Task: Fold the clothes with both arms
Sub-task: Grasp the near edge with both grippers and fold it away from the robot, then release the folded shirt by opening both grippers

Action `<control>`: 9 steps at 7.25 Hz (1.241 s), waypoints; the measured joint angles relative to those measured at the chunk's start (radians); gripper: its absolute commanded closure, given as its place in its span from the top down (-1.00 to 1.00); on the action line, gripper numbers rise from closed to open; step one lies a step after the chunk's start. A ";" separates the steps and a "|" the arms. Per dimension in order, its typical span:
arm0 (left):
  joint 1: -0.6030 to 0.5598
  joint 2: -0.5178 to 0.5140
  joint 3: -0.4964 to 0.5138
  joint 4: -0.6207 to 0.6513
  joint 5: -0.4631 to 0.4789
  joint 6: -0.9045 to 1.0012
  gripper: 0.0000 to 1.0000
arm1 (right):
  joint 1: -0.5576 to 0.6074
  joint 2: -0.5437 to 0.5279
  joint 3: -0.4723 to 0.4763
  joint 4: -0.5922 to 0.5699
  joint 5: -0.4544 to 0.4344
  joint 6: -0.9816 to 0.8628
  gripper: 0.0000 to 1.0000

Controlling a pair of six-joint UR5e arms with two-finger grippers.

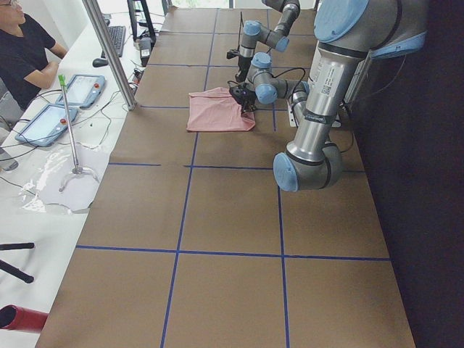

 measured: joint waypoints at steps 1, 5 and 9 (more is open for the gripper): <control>-0.017 -0.009 0.006 -0.008 0.000 -0.002 -1.00 | 0.027 0.026 -0.027 0.006 0.003 0.001 -1.00; -0.239 -0.164 0.360 -0.255 -0.001 0.107 1.00 | 0.207 0.342 -0.541 0.176 0.013 -0.016 1.00; -0.354 -0.215 0.640 -0.501 -0.008 0.239 1.00 | 0.348 0.431 -0.809 0.260 0.049 -0.088 1.00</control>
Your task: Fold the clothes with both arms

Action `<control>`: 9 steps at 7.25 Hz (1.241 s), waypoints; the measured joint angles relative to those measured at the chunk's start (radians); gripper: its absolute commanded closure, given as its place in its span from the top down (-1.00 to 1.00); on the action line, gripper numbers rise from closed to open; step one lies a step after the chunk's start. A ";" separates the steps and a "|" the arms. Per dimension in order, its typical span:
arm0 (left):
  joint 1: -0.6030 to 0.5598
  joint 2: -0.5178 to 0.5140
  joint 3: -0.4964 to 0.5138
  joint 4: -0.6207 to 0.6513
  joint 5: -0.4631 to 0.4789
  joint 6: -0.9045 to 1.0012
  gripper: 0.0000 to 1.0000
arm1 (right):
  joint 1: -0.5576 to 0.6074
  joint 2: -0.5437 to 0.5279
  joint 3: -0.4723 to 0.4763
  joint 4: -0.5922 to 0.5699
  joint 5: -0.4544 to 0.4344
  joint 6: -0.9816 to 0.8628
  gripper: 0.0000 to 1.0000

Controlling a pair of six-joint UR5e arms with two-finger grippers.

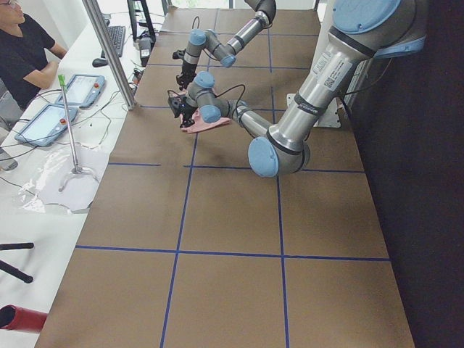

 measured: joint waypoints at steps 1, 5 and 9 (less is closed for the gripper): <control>-0.002 0.002 0.003 -0.016 -0.003 0.008 1.00 | 0.046 -0.001 -0.003 0.000 0.055 -0.012 1.00; -0.162 0.110 -0.107 -0.020 -0.213 0.289 1.00 | 0.313 -0.118 0.086 -0.102 0.262 -0.474 1.00; -0.424 0.428 -0.367 0.112 -0.375 0.916 1.00 | 0.610 -0.494 0.463 -0.564 0.354 -1.443 1.00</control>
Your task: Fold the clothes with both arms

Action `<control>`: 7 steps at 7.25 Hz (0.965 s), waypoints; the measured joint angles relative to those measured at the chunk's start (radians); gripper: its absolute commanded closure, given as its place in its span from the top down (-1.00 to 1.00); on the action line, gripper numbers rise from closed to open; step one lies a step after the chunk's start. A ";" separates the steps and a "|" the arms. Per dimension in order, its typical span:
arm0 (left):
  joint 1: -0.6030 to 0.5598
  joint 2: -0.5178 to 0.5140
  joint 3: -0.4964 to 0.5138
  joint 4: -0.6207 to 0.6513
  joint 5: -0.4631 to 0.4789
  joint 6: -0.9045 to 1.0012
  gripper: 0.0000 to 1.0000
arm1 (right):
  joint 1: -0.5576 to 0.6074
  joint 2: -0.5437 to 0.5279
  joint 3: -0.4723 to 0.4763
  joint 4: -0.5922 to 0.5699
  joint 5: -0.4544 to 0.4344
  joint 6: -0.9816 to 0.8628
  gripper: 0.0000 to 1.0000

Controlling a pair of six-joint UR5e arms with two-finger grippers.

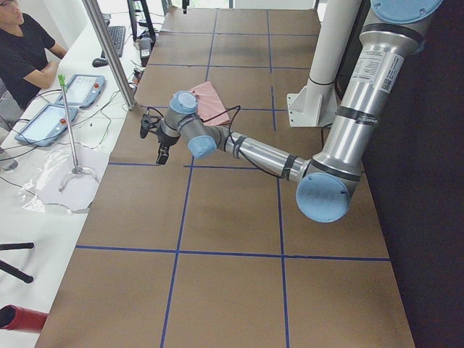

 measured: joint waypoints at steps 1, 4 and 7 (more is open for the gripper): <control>-0.071 0.073 -0.066 0.072 -0.040 0.188 1.00 | 0.057 -0.134 0.125 -0.079 0.048 -0.109 1.00; -0.274 0.195 -0.117 0.226 -0.180 0.711 1.00 | 0.140 -0.466 0.405 -0.135 0.160 -0.282 1.00; -0.328 0.278 -0.101 0.240 -0.180 0.844 1.00 | 0.144 -0.513 0.437 -0.127 0.150 -0.319 1.00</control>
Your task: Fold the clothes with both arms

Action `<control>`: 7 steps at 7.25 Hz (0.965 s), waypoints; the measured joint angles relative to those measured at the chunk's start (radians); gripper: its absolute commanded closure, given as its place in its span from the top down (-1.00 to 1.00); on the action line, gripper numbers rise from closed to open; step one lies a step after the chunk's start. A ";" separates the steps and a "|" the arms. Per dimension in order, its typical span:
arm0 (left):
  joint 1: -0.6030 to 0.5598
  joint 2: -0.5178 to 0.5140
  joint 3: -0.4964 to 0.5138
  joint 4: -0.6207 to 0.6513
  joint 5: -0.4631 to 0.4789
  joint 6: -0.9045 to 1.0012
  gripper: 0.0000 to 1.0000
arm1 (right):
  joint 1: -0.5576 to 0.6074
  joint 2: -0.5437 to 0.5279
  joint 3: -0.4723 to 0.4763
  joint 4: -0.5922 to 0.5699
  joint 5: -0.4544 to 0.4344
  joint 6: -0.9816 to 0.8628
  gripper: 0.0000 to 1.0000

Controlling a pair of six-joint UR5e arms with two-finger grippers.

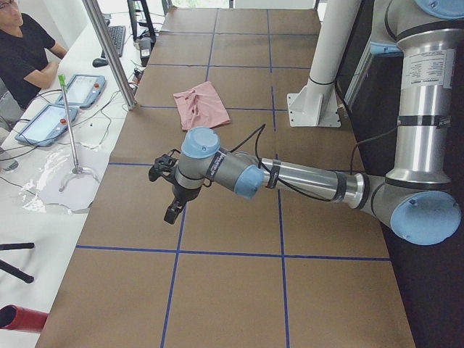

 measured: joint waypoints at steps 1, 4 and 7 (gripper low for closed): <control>0.000 0.021 0.022 -0.003 0.008 0.001 1.00 | 0.000 -0.002 -0.005 0.000 -0.006 0.003 1.00; 0.000 0.057 0.030 0.059 0.005 -0.002 1.00 | -0.001 -0.008 -0.051 0.001 -0.004 0.003 1.00; 0.004 0.053 0.033 0.195 -0.076 -0.002 1.00 | -0.002 -0.009 -0.073 0.001 -0.004 0.000 1.00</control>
